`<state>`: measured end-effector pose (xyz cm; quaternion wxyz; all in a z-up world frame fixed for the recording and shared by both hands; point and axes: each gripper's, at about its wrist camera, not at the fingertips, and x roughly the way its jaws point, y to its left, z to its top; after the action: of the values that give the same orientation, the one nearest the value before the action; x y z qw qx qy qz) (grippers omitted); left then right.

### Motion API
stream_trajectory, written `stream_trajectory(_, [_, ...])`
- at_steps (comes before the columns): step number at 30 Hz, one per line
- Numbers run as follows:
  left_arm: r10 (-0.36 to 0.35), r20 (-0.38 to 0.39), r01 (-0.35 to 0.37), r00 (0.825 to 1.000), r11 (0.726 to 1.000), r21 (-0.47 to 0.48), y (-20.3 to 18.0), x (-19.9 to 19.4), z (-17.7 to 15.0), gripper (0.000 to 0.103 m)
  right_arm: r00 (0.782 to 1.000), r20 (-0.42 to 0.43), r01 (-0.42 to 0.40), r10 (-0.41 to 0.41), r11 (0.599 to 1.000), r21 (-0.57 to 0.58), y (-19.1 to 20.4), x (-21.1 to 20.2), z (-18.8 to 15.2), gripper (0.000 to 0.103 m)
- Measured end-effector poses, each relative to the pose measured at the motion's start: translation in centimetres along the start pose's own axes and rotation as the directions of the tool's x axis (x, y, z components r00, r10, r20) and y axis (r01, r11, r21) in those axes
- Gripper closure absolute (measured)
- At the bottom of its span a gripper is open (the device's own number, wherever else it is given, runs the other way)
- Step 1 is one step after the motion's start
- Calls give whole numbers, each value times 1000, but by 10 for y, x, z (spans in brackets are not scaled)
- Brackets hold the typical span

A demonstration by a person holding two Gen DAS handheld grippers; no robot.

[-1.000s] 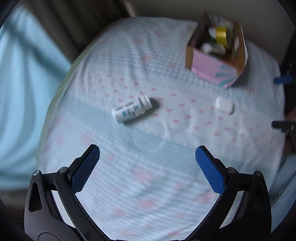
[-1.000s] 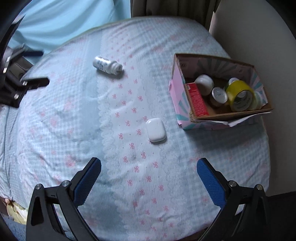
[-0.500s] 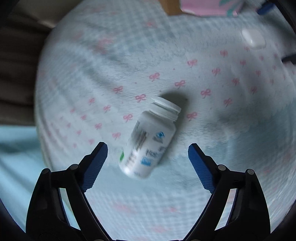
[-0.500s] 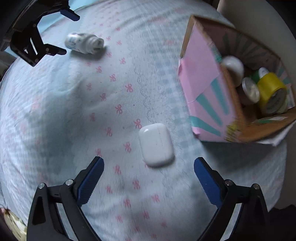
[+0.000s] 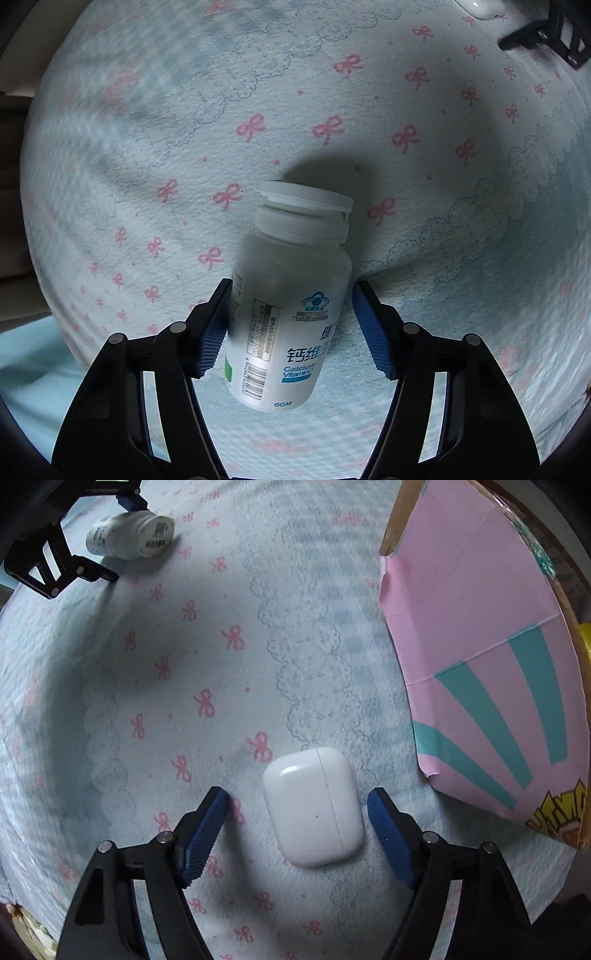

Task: Organize rigid objects
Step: 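Grasp the white vitamin bottle with the left tool while the right grasps the earbud case, then lift the vitamin bottle and earbud case and carry both over the box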

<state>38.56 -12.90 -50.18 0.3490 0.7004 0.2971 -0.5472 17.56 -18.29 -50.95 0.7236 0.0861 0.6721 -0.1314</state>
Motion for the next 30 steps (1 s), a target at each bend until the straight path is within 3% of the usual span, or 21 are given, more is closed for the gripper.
stream_trajectory(2, [-2, 7, 2, 1000, 1000, -9, 1, -4, -1, 55, 1000, 6, 2, -2, 1000, -9, -1, -3, 0, 48])
stream_trajectory(4, [-11, 11, 12, 1000, 1000, -27, -2, -7, -2, 55, 1000, 10, 5, -5, 1000, -14, -6, -5, 1, 58])
stream_trajectory(11, [-39, 46, 45, 998, 988, -149, -26, -22, -3, 55, 1000, 19, -10, 10, 1000, -25, -12, -13, 3, 58])
stream_trajectory(17, [-63, 113, 96, 992, 943, -320, -52, -46, -9, 56, 999, 38, -21, 22, 999, -37, -9, -28, -9, 58])
stream_trajectory(23, [-79, 186, 164, 979, 846, -507, -90, -71, -24, 56, 997, 65, -42, 45, 998, -38, -6, -51, -30, 58])
stream_trajectory(30, [-55, 305, 268, 951, 642, -719, -135, -111, -42, 56, 992, 97, -75, 76, 997, -14, -9, -87, -57, 58])
